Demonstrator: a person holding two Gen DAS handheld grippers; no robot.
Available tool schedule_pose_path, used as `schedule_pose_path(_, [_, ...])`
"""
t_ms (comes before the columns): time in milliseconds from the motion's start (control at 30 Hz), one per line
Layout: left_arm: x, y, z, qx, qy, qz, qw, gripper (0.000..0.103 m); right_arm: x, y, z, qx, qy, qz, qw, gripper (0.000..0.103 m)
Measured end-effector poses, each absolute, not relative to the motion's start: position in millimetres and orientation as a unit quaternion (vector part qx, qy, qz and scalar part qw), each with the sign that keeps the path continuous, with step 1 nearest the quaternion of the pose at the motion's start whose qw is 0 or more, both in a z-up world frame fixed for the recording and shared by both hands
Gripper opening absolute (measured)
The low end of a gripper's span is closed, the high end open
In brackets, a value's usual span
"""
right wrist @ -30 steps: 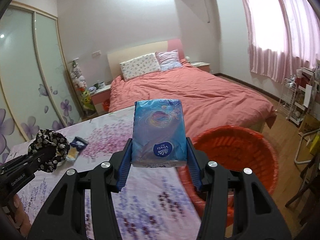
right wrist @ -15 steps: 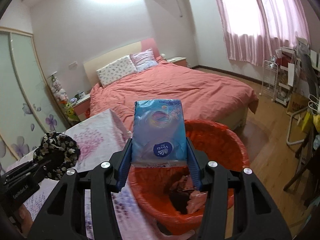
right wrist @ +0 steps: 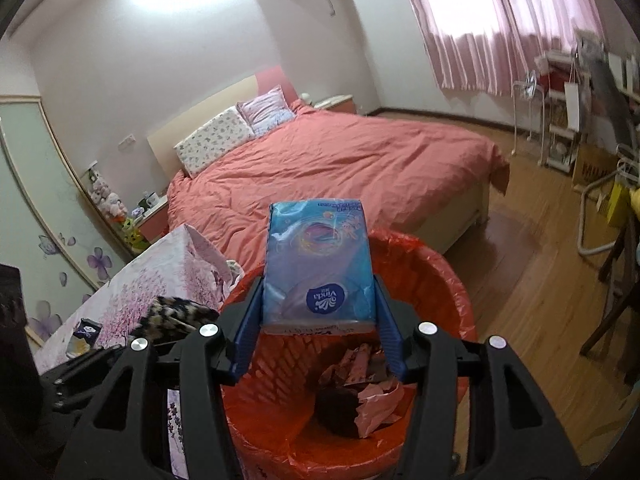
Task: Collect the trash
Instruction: 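Carry the scrunchie and tissue pack over the basket and open both tools, then move both tools back toward the bed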
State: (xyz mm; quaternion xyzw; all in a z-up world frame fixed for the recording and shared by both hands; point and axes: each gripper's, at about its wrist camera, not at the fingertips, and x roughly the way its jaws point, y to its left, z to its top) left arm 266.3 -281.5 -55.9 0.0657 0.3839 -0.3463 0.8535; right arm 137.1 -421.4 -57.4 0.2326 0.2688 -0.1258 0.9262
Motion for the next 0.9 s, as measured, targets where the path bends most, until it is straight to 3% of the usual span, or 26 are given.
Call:
schedule_pose_path(200, [277.6,-274.0,-72.5,0.066,0.403,-0.332,0.851,0.041,137.4,-422.5,-66.0,0.244,0.283,-0.122,0.920,0.060])
schedule_pose_path(467, [278.7,-239.5,-65.8,0.076,0.388,-0.296,0.870,0.050,135.8,-418.4,-59.7,0.226,0.289,-0.132,0.921,0.061])
schedule_pose_path(900, [279.3,-112.3,-61.1,0.079,0.362,-0.172,0.913,0.068,148.6,-361.4,-47.6,0.156,0.303,-0.107,0.934,0.065])
